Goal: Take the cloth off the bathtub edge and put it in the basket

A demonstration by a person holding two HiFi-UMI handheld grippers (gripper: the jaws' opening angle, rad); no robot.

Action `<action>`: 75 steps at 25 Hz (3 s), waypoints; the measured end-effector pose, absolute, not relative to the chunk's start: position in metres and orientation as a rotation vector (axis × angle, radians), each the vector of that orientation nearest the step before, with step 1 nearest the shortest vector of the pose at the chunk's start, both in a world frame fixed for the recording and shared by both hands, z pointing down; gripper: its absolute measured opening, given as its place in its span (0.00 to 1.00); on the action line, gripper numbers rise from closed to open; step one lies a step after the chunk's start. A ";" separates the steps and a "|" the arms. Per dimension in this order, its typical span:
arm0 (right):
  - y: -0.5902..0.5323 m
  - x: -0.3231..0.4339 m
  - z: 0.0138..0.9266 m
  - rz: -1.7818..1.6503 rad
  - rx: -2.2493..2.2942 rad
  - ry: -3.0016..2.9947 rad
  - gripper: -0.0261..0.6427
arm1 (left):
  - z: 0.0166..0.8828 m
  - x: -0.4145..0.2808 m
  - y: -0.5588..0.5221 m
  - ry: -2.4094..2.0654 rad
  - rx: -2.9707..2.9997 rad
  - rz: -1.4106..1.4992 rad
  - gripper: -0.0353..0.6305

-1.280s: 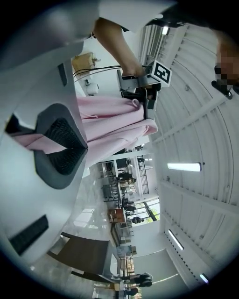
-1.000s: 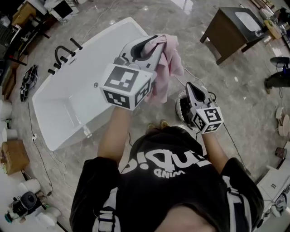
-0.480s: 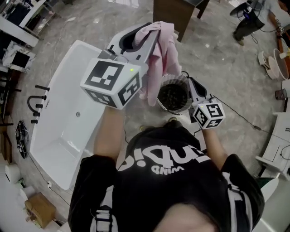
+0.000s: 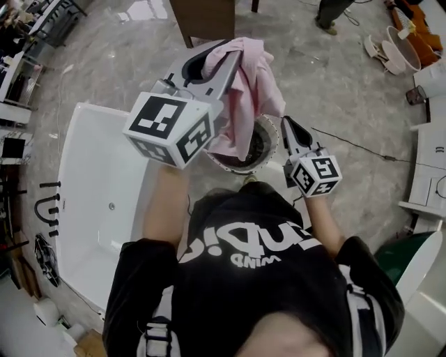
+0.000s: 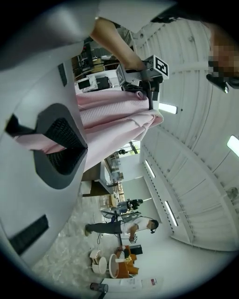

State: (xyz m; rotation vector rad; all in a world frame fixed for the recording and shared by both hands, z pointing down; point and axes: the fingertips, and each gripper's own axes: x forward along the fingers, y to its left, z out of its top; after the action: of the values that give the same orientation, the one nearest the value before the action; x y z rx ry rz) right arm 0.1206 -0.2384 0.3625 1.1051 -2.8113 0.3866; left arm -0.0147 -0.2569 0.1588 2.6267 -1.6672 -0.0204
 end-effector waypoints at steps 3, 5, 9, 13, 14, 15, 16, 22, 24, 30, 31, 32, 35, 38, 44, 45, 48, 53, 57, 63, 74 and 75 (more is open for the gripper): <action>-0.256 0.155 0.367 0.406 1.163 -2.789 0.06 | 0.178 0.014 -0.279 -1.615 2.607 0.011 0.14; -0.262 0.164 0.370 0.418 1.200 -2.774 0.06 | 0.193 0.016 -0.286 -1.584 2.579 0.024 0.14; -0.267 0.168 0.378 0.432 1.273 -2.736 0.06 | 0.211 0.015 -0.291 -1.516 2.574 0.050 0.14; -0.264 0.167 0.381 0.441 1.333 -2.712 0.06 | 0.222 0.018 -0.292 -1.438 2.598 0.073 0.14; -0.264 0.166 0.381 0.441 1.339 -2.708 0.06 | 0.225 0.019 -0.292 -1.423 2.600 0.074 0.14; -0.265 0.165 0.382 0.439 1.341 -2.705 0.06 | 0.228 0.020 -0.293 -1.410 2.601 0.074 0.14; -0.265 0.163 0.382 0.436 1.341 -2.704 0.06 | 0.231 0.021 -0.294 -1.399 2.602 0.073 0.14; -0.265 0.162 0.386 0.453 1.333 -2.692 0.06 | 0.261 0.027 -0.295 -1.327 2.586 0.089 0.14; -0.264 0.162 0.388 0.442 1.306 -2.683 0.06 | 0.276 0.029 -0.294 -1.306 2.573 0.110 0.14; -0.272 0.165 0.411 0.416 1.262 -2.646 0.06 | 0.341 0.034 -0.302 -1.269 2.496 0.209 0.14; -0.272 0.166 0.419 0.417 1.248 -2.638 0.06 | 0.355 0.035 -0.304 -1.262 2.484 0.219 0.14; -0.272 0.166 0.428 0.419 1.229 -2.631 0.06 | 0.371 0.036 -0.304 -1.258 2.473 0.227 0.14; -0.273 0.167 0.464 0.453 1.206 -2.604 0.06 | 0.422 0.036 -0.305 -1.258 2.448 0.250 0.14; -0.276 0.164 0.508 0.495 1.213 -2.573 0.06 | 0.478 0.034 -0.308 -1.243 2.422 0.258 0.14; -0.283 0.142 0.581 0.584 1.205 -2.539 0.06 | 0.575 0.032 -0.315 -1.229 2.349 0.272 0.14; -0.282 0.141 0.587 0.598 1.206 -2.538 0.06 | 0.585 0.033 -0.314 -1.234 2.336 0.277 0.14; -0.275 0.137 0.598 0.632 1.197 -2.537 0.06 | 0.605 0.035 -0.306 -1.246 2.309 0.304 0.14; -0.273 0.136 0.601 0.663 1.191 -2.538 0.06 | 0.613 0.034 -0.302 -1.251 2.290 0.323 0.14; -0.279 0.131 0.599 0.670 1.196 -2.535 0.06 | 0.623 0.030 -0.301 -1.243 2.262 0.375 0.15; -0.285 0.126 0.598 0.684 1.190 -2.532 0.06 | 0.662 0.018 -0.290 -1.245 2.199 0.451 0.45; -0.283 0.118 0.596 0.722 1.139 -2.521 0.06 | 0.642 0.025 -0.291 -1.196 2.256 0.441 0.49; -0.283 0.116 0.593 0.720 1.134 -2.527 0.06 | 0.636 0.026 -0.291 -1.202 2.266 0.441 0.49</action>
State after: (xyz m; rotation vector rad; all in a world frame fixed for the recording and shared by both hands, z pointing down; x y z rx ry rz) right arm 0.1157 -0.2826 0.5928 1.1341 -2.5267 0.7196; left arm 0.0258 -0.2914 0.6361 2.2658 -1.2016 0.4414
